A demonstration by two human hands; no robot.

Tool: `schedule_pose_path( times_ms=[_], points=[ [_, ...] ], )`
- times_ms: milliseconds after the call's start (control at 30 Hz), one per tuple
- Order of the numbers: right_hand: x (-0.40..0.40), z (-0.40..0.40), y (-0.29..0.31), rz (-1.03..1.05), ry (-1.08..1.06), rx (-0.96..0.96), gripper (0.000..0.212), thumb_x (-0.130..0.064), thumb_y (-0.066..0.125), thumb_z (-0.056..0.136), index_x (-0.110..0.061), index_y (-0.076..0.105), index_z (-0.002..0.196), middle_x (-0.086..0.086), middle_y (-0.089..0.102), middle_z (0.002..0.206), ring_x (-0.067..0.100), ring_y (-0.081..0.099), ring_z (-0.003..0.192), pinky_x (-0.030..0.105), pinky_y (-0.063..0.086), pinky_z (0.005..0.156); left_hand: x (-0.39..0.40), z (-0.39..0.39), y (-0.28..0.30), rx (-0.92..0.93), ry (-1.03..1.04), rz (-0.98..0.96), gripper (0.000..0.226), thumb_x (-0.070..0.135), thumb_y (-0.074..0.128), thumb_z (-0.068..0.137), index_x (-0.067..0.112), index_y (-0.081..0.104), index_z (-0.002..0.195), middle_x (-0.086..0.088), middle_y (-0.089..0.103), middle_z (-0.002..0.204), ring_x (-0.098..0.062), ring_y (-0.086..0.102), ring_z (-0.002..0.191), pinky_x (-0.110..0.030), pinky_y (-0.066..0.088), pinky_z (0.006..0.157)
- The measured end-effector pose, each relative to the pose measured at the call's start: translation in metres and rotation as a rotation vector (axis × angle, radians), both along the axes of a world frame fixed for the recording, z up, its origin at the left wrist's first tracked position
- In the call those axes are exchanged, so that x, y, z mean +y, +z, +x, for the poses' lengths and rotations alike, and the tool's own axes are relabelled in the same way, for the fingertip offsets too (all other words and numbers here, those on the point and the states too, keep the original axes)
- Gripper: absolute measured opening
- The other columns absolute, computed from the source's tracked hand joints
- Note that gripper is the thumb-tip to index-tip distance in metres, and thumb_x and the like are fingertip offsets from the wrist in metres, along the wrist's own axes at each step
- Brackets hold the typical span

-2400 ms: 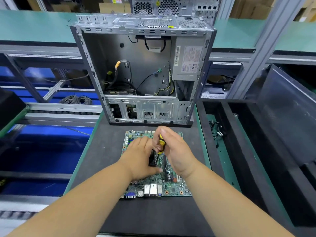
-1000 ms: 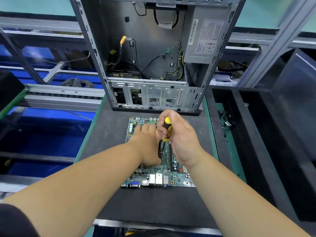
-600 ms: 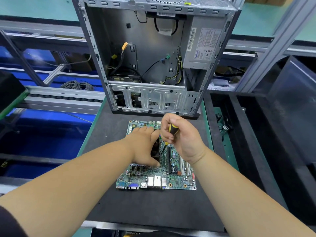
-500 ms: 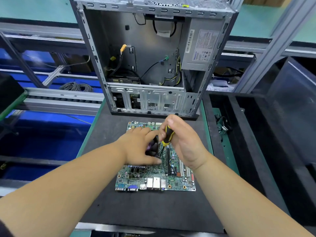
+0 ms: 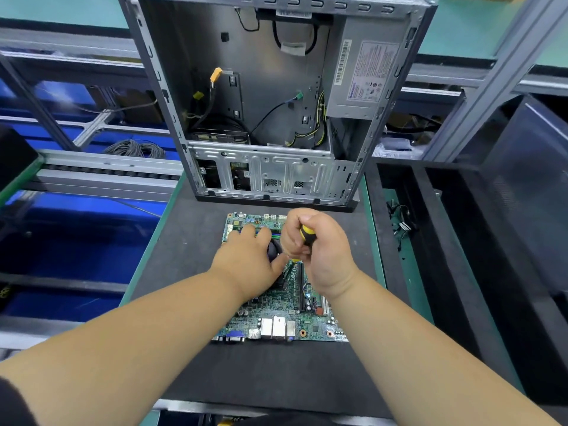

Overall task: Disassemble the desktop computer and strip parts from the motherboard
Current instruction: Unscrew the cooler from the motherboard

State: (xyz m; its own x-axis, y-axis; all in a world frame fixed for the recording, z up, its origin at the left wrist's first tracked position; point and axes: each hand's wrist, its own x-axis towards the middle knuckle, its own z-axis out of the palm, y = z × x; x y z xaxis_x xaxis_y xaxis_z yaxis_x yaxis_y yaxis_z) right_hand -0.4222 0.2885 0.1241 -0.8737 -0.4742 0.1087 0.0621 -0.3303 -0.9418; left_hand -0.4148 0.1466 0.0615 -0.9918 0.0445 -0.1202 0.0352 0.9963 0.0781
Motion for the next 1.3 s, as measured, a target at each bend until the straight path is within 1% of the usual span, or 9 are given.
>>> schedule_pose_path(
  times_ms=[167, 333, 400, 500, 600, 767, 867, 1133, 1300],
  points=[
    [0.001, -0.006, 0.004, 0.032, 0.084, -0.014, 0.026, -0.018, 0.034, 0.082, -0.012, 0.045, 0.060, -0.003, 0.032, 0.046, 0.013, 0.024, 0.044, 0.024, 0.020, 0.046, 0.001, -0.002, -0.003, -0.017, 0.015, -0.031, 0.060, 0.062, 0.020, 0.084, 0.022, 0.041, 0.123, -0.010, 0.046, 0.117, -0.034, 0.046, 0.103, -0.041, 0.044, 0.084],
    [0.004, 0.003, 0.005, 0.087, -0.071, -0.076, 0.027, -0.028, 0.051, 0.090, -0.002, 0.052, 0.087, 0.003, 0.058, 0.067, 0.020, 0.052, 0.066, 0.027, 0.045, 0.065, 0.003, -0.001, -0.003, -0.018, 0.036, -0.011, 0.059, 0.062, 0.028, 0.088, 0.023, 0.033, 0.132, -0.011, 0.042, 0.115, -0.035, 0.044, 0.102, -0.041, 0.044, 0.077],
    [0.004, 0.007, 0.005, 0.108, -0.173, -0.083, 0.033, -0.034, 0.055, 0.090, -0.001, 0.058, 0.090, 0.001, 0.063, 0.071, 0.018, 0.058, 0.069, 0.024, 0.048, 0.062, 0.003, -0.002, -0.003, -0.022, 0.053, 0.011, 0.060, 0.062, 0.027, 0.087, 0.024, 0.033, 0.133, -0.011, 0.042, 0.116, -0.035, 0.044, 0.103, -0.041, 0.044, 0.076],
    [-0.004, 0.014, 0.002, 0.047, -0.256, -0.084, 0.029, -0.036, 0.047, 0.095, -0.014, 0.060, 0.082, -0.002, 0.057, 0.070, 0.012, 0.053, 0.065, 0.018, 0.045, 0.057, 0.003, -0.001, -0.003, -0.018, 0.053, 0.023, 0.061, 0.064, 0.025, 0.085, 0.024, 0.036, 0.130, -0.011, 0.043, 0.117, -0.035, 0.043, 0.105, -0.041, 0.042, 0.076],
    [-0.009, 0.021, -0.003, -0.013, -0.296, -0.051, 0.035, -0.032, 0.036, 0.099, -0.012, 0.053, 0.076, -0.003, 0.047, 0.064, 0.010, 0.042, 0.059, 0.016, 0.038, 0.056, 0.003, 0.000, -0.003, -0.018, 0.060, 0.019, 0.062, 0.064, 0.024, 0.084, 0.021, 0.038, 0.127, -0.011, 0.044, 0.119, -0.035, 0.043, 0.107, -0.042, 0.044, 0.079],
    [-0.009, 0.017, 0.001, -0.006, -0.126, 0.075, 0.034, -0.029, 0.043, 0.086, -0.011, 0.044, 0.057, -0.009, 0.042, 0.051, 0.006, 0.035, 0.047, 0.018, 0.027, 0.047, 0.004, -0.001, -0.001, -0.013, 0.036, -0.025, 0.060, 0.060, 0.021, 0.083, 0.018, 0.037, 0.123, -0.012, 0.044, 0.115, -0.034, 0.045, 0.102, -0.040, 0.040, 0.074],
    [0.001, 0.007, 0.006, -0.022, -0.079, -0.002, 0.021, -0.022, 0.044, 0.081, -0.010, 0.043, 0.064, -0.004, 0.034, 0.049, 0.010, 0.028, 0.046, 0.025, 0.021, 0.048, 0.004, 0.000, -0.002, 0.009, 0.045, -0.016, 0.057, 0.062, 0.027, 0.088, 0.018, 0.039, 0.122, -0.012, 0.045, 0.118, -0.034, 0.046, 0.104, -0.038, 0.037, 0.071],
    [0.016, 0.024, 0.001, -0.002, -0.268, -0.102, 0.023, -0.027, 0.064, 0.091, -0.005, 0.057, 0.090, 0.008, 0.058, 0.082, 0.022, 0.055, 0.080, 0.023, 0.046, 0.067, 0.005, 0.000, -0.002, 0.022, 0.051, -0.013, 0.055, 0.064, 0.029, 0.089, 0.017, 0.038, 0.118, -0.013, 0.044, 0.119, -0.035, 0.045, 0.105, -0.037, 0.034, 0.069],
    [0.006, 0.024, 0.001, -0.066, -0.227, -0.074, 0.030, -0.032, 0.049, 0.098, -0.006, 0.056, 0.087, 0.007, 0.051, 0.079, 0.017, 0.047, 0.073, 0.023, 0.041, 0.068, 0.005, 0.000, -0.003, 0.021, 0.057, 0.011, 0.054, 0.063, 0.033, 0.090, 0.018, 0.038, 0.119, -0.013, 0.043, 0.118, -0.035, 0.044, 0.105, -0.038, 0.037, 0.072]
  ],
)
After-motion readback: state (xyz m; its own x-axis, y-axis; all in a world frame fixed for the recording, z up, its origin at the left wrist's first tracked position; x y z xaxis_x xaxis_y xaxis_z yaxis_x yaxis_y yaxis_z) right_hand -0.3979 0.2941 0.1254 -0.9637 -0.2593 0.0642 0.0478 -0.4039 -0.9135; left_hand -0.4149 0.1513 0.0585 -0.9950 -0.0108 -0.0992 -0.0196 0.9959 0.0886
